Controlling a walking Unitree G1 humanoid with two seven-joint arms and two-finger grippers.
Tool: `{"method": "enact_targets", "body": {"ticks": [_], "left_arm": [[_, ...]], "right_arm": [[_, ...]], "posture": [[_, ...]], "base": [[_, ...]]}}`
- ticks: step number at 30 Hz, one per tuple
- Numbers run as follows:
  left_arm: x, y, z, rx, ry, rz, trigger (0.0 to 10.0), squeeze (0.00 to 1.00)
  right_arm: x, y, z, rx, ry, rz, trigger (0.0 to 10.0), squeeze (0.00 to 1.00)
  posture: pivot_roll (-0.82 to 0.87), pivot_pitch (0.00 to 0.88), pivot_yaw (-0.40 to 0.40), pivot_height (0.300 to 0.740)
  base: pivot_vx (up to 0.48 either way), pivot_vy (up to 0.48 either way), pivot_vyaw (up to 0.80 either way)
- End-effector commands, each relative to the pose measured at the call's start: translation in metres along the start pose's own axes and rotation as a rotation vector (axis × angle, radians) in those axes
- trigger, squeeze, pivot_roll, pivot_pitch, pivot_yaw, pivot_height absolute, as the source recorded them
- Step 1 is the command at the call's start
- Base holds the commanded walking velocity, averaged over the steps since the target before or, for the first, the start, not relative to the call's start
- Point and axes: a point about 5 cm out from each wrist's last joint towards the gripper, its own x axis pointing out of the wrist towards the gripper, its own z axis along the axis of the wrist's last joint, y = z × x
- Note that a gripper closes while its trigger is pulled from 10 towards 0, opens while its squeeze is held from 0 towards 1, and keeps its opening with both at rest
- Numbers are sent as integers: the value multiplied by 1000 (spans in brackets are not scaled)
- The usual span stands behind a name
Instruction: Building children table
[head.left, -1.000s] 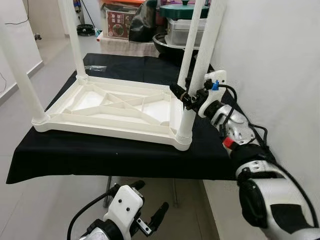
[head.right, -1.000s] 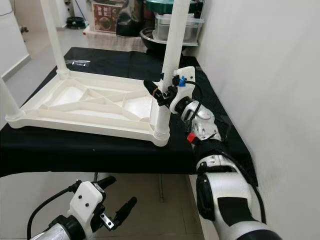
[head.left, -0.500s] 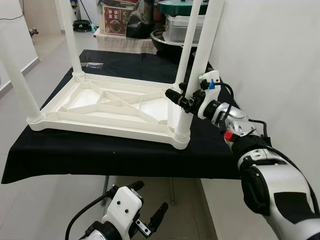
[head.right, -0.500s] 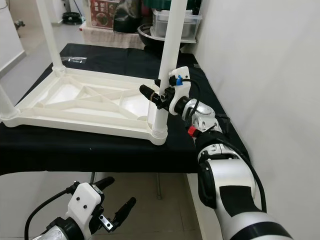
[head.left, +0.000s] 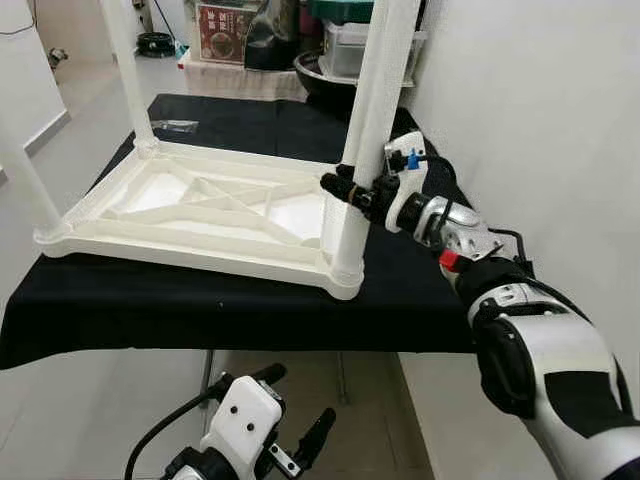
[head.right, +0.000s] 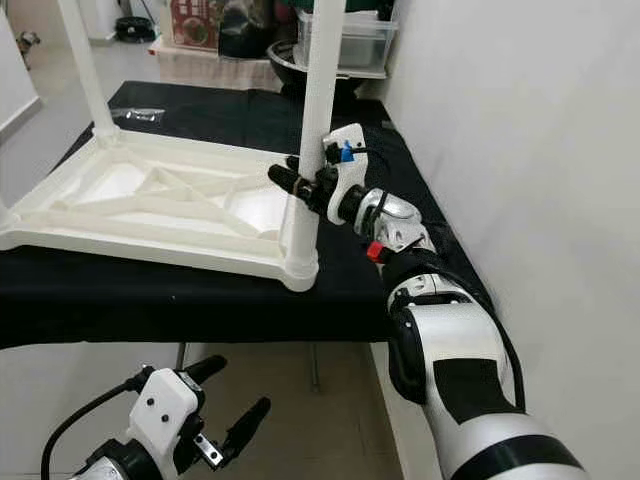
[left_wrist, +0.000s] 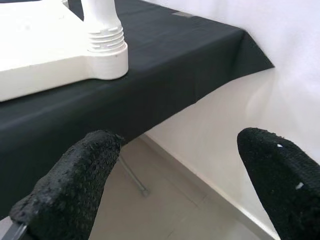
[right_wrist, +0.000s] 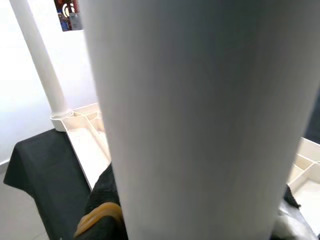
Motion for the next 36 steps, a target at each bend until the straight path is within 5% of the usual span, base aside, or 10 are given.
{"method": "enact_targets", "body": {"ticks": [1,10,13,26,27,28,29,30,31,36], "left_arm": [[0,2,-1,1,7,6,10000,0],[11,7,1,15,-14,7,10000,0],[12,7,1,16,-15,4,10000,0],[14,9,1,18,-21,9,10000,0],[15,9,1,17,-21,8,10000,0],[15,9,1,17,-21,8,10000,0],[16,9,1,16,-22,5,10000,0],[16,8,1,16,-22,2,10000,0],[16,8,1,14,-21,0,10000,0],[16,7,-1,10,-18,-7,10000,0]], "right_arm": [[-1,-3,-2,5,-11,-58,0,0],[-21,-29,-26,-8,4,-744,0,0],[-23,-27,-32,-5,9,-824,0,0],[-10,21,-54,125,5,-1347,0,0],[-7,24,-55,138,8,-1346,1765,0],[-7,24,-55,138,8,-1346,1765,0],[-6,27,-54,134,0,-1332,10000,0],[-6,28,-53,128,-6,-1319,10000,0],[-5,29,-49,118,-40,-1272,10000,1000],[-8,28,-35,47,-123,-1168,10000,1000]], "posture": [[182,80,-119,740],[151,54,-109,740],[151,54,-109,740],[157,37,-106,740],[157,37,-105,740],[157,37,-105,740],[155,37,-106,740],[155,37,-106,740],[150,37,-107,740],[142,39,-107,740]], "base": [[0,0,0],[0,0,0],[0,0,0],[0,0,0],[0,0,0],[0,0,0],[0,0,0],[0,0,0],[0,0,0],[0,0,0]]}}
